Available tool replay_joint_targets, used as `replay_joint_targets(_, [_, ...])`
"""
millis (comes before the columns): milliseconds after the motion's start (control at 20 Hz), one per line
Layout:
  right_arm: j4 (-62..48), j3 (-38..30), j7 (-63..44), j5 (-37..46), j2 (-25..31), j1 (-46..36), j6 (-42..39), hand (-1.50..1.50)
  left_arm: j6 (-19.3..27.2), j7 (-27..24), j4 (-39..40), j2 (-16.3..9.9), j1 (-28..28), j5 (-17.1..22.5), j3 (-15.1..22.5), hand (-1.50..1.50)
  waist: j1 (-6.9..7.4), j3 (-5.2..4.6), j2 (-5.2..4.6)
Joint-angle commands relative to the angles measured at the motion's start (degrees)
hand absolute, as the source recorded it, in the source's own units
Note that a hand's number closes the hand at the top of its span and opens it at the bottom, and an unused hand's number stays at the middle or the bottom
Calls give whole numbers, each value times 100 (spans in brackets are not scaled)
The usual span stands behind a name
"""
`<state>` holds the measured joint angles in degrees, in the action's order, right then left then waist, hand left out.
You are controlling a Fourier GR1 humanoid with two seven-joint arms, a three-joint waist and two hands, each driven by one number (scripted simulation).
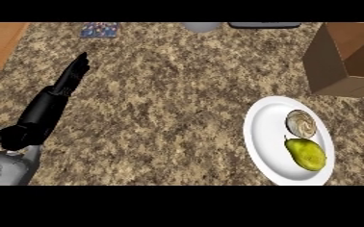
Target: Pick the cupcake from the plate and place it in the cardboard box
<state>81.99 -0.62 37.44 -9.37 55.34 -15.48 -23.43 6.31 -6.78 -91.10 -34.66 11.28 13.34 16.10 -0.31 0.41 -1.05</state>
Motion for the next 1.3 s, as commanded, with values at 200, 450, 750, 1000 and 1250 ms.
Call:
replay_joint_targets(200, [-675, 492, 1872, 2148, 891, 7, 265, -150, -106, 50, 108, 210, 170, -231, 243, 0, 148, -28, 62])
replay_joint_targets(450, [-310, 1131, 1768, 3238, 1189, -12, 776, -150, -179, -150, 800, 499, 429, -354, 257, 0, 54, -44, 59])
replay_joint_targets(750, [797, 1448, 587, 4168, 1051, 478, 1181, -150, -277, 43, 374, 343, 211, -314, -56, 0, -7, -46, 126])
replay_joint_targets(1000, [1830, 1546, -525, 4547, 904, 862, 734, -150, -476, -53, 458, 372, 172, -393, -222, 0, -14, -47, 129])
replay_joint_targets(1250, [1947, 1478, -892, 4940, 553, 968, 357, -150, -477, -101, 319, 638, -115, -637, -252, 0, 40, -44, 112])
